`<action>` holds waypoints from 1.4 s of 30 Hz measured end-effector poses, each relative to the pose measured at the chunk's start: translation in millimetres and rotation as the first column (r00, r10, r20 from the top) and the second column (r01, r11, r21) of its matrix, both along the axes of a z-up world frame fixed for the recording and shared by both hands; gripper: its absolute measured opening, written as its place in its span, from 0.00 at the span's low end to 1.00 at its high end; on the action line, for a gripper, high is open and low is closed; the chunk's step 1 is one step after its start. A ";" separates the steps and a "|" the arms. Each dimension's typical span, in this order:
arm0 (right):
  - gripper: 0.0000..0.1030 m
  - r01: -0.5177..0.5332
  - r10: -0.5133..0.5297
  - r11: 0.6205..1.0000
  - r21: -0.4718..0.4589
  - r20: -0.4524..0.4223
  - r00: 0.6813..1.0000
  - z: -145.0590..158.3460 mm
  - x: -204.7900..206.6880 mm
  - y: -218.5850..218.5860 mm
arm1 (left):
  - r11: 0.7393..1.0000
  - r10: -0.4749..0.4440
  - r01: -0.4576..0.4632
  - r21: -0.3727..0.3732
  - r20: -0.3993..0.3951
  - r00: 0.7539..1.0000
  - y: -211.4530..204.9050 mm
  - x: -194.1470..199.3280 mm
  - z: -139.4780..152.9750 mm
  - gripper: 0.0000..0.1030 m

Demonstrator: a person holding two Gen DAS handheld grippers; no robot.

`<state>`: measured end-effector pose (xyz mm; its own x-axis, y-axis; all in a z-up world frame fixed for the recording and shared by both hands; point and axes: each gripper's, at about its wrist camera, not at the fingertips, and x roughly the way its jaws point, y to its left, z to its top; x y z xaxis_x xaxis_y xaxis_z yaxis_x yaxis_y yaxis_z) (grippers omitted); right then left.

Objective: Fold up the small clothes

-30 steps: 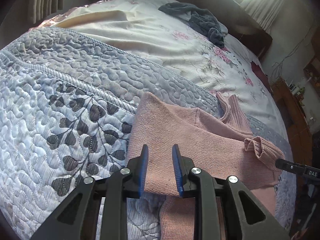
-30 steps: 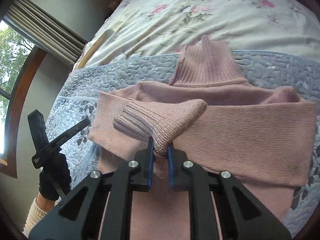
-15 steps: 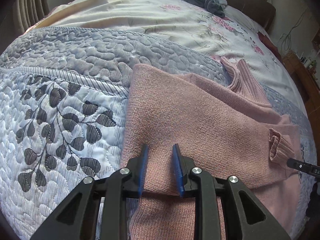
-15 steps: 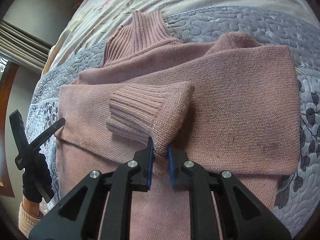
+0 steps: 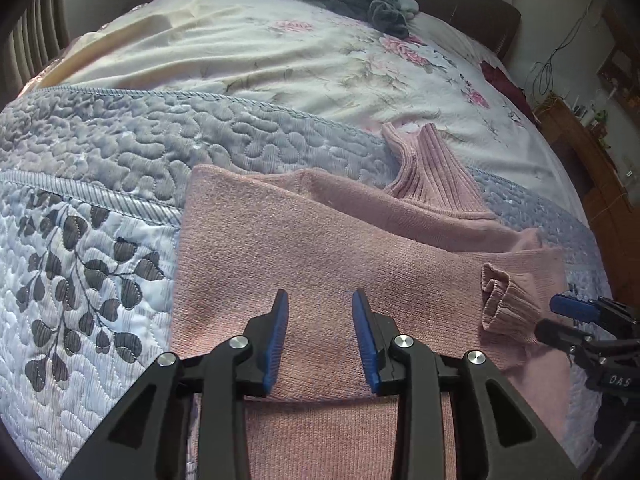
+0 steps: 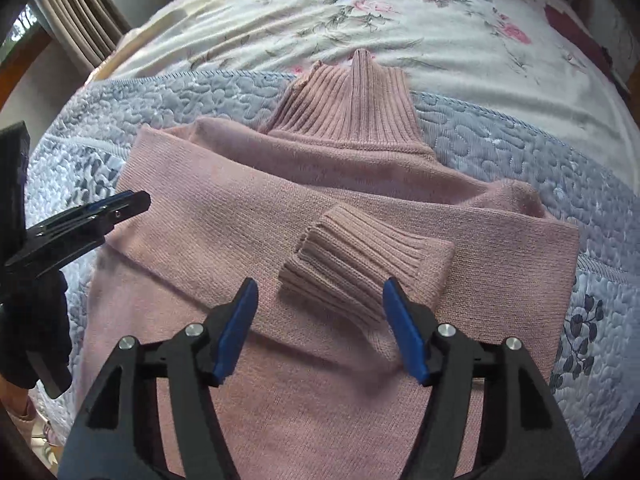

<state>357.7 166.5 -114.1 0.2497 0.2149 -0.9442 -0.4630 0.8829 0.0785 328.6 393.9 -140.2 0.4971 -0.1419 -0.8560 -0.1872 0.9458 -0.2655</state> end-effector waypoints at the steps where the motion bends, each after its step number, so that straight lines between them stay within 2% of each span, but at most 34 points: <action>1: 0.63 0.011 -0.011 0.999 -0.042 0.003 1.000 -8.9 2.9 4.4 | 1.000 0.008 -0.008 -0.007 -0.013 1.000 -0.1 2.2 -5.0 0.32; 3: 0.61 0.029 -0.029 0.994 -0.107 0.004 1.000 -25.1 9.6 10.0 | 1.000 0.016 -0.017 -0.008 -0.033 0.999 0.8 5.5 -13.9 0.32; 4: 0.49 0.032 -0.033 0.992 -0.126 -0.008 0.999 -33.3 12.1 11.5 | 1.000 0.016 -0.017 -0.004 -0.035 0.999 0.9 6.5 -17.3 0.32; 5: 0.41 0.033 -0.037 0.989 -0.141 -0.023 0.999 -41.0 12.5 10.3 | 1.000 0.014 -0.014 -0.002 -0.035 0.999 0.9 7.0 -19.5 0.32; 8: 0.24 0.047 -0.050 0.990 -0.132 -0.021 0.999 -45.1 13.6 2.3 | 1.000 0.011 -0.011 -0.010 -0.039 0.999 1.6 7.2 -23.2 0.32; 9: 0.15 0.052 -0.055 0.992 -0.117 -0.021 0.998 -41.6 13.3 -2.7 | 1.000 0.010 -0.010 -0.013 -0.039 0.999 2.1 7.1 -23.8 0.32; 12: 0.14 0.107 -0.106 0.994 0.017 -0.036 0.994 -19.9 13.1 -29.4 | 1.000 -0.002 0.002 -0.002 -0.037 0.999 1.1 6.5 -24.5 0.32; 16: 0.14 0.217 -0.212 0.959 0.185 -0.047 0.976 13.3 15.0 -83.5 | 1.000 0.005 -0.005 -0.003 -0.030 1.000 1.0 5.1 -24.8 0.32; 20: 0.14 0.326 -0.317 0.914 0.240 -0.076 0.945 23.6 13.0 -141.7 | 1.000 0.011 -0.011 0.000 -0.026 1.000 1.2 4.2 -25.7 0.32; 23: 0.15 0.378 -0.362 0.901 0.214 -0.109 0.926 13.3 12.6 -170.7 | 1.000 0.009 -0.008 0.011 -0.023 1.000 0.2 3.8 -26.2 0.32; 26: 0.19 0.392 -0.374 0.907 0.158 -0.129 0.918 -2.2 5.5 -192.6 | 1.000 0.003 -0.003 0.021 -0.020 1.000 -0.9 3.8 -27.3 0.32; 29: 0.20 0.399 -0.372 0.892 0.212 -0.155 0.915 -4.9 0.0 -207.4 | 0.999 0.005 -0.005 0.034 -0.027 1.000 -3.5 4.7 -25.0 0.33; 31: 0.35 0.394 -0.359 0.887 0.240 -0.176 0.917 -4.2 2.3 -208.6 | 0.999 0.010 -0.009 0.032 -0.028 1.000 -6.5 4.4 -18.3 0.34; 32: 0.38 0.388 -0.351 0.889 0.244 -0.180 0.919 -3.6 4.0 -206.8 | 1.000 0.004 -0.004 0.012 -0.018 1.000 -8.2 3.6 -14.4 0.35; 34: 0.40 0.391 -0.356 0.893 0.221 -0.183 0.916 -7.6 10.7 -203.1 | 1.000 -0.012 0.012 0.002 0.000 1.000 -13.5 1.8 -7.8 0.37; 36: 0.40 0.399 -0.361 0.894 0.205 -0.201 0.911 -15.5 16.6 -201.0 | 0.999 -0.034 0.034 0.031 -0.004 0.999 -19.3 2.4 -7.1 0.41; 38: 0.34 0.402 -0.362 0.896 0.187 -0.214 0.907 -23.9 19.3 -198.8 | 0.997 -0.048 0.050 0.061 -0.024 0.999 -21.8 4.0 -12.9 0.41; 39: 0.21 0.398 -0.360 0.902 0.167 -0.217 0.907 -28.3 19.4 -196.9 | 0.996 -0.049 0.051 0.070 -0.035 0.998 -20.8 4.1 -17.1 0.41; 40: 0.14 0.395 -0.363 0.908 0.139 -0.210 0.908 -32.0 18.6 -195.4 | 0.996 -0.049 0.052 0.069 -0.036 0.998 -18.9 3.5 -20.8 0.41; 42: 0.10 0.386 -0.361 0.917 0.104 -0.195 0.912 -37.9 15.2 -195.0 | 0.997 -0.054 0.055 0.059 -0.025 0.998 -15.7 1.4 -24.8 0.41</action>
